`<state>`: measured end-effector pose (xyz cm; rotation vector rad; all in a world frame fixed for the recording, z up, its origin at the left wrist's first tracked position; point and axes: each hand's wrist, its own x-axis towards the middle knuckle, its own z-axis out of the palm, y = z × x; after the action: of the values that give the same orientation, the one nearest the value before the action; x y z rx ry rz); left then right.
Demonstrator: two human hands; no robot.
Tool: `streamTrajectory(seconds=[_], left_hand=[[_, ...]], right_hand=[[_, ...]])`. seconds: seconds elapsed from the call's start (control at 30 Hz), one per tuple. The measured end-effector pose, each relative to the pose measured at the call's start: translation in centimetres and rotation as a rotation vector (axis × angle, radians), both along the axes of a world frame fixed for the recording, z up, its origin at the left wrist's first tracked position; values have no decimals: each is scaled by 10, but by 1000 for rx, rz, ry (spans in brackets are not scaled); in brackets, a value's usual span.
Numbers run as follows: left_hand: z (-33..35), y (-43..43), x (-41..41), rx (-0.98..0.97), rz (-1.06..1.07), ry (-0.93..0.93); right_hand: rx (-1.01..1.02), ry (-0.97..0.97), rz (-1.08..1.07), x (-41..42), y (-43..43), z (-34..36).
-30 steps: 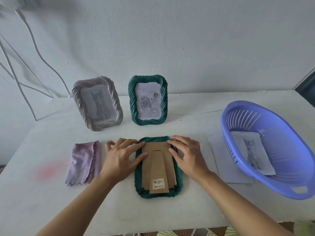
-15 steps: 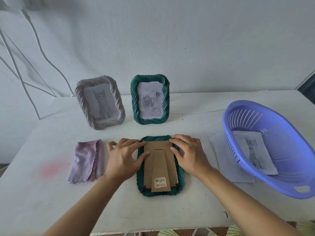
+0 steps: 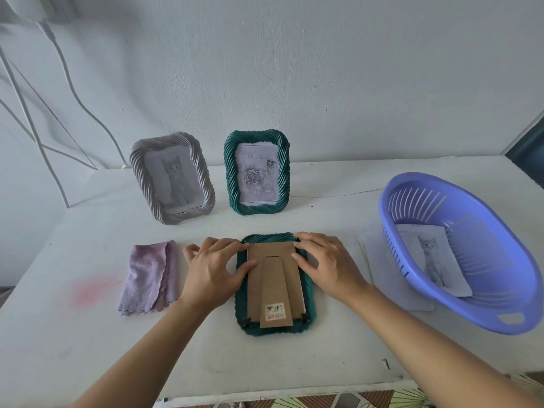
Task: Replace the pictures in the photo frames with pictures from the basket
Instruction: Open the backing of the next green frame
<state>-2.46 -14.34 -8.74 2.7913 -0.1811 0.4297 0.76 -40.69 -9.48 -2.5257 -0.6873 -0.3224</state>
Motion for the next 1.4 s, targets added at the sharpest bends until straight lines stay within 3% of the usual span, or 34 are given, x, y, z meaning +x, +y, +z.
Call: streamTrajectory(seconds=[0.23, 0.37, 0.67, 1.4], left_hand=[[-2, 0, -8, -98, 5, 125], [6, 4, -26, -216, -66, 167], [7, 11, -86, -36, -262, 239], [-7, -1, -79, -160, -114, 174]], right_hand=[[220, 145, -89, -31, 5, 1], [179, 210, -12, -49, -3, 6], [111, 264, 69, -77, -11, 3], [168, 263, 19, -65, -7, 6]])
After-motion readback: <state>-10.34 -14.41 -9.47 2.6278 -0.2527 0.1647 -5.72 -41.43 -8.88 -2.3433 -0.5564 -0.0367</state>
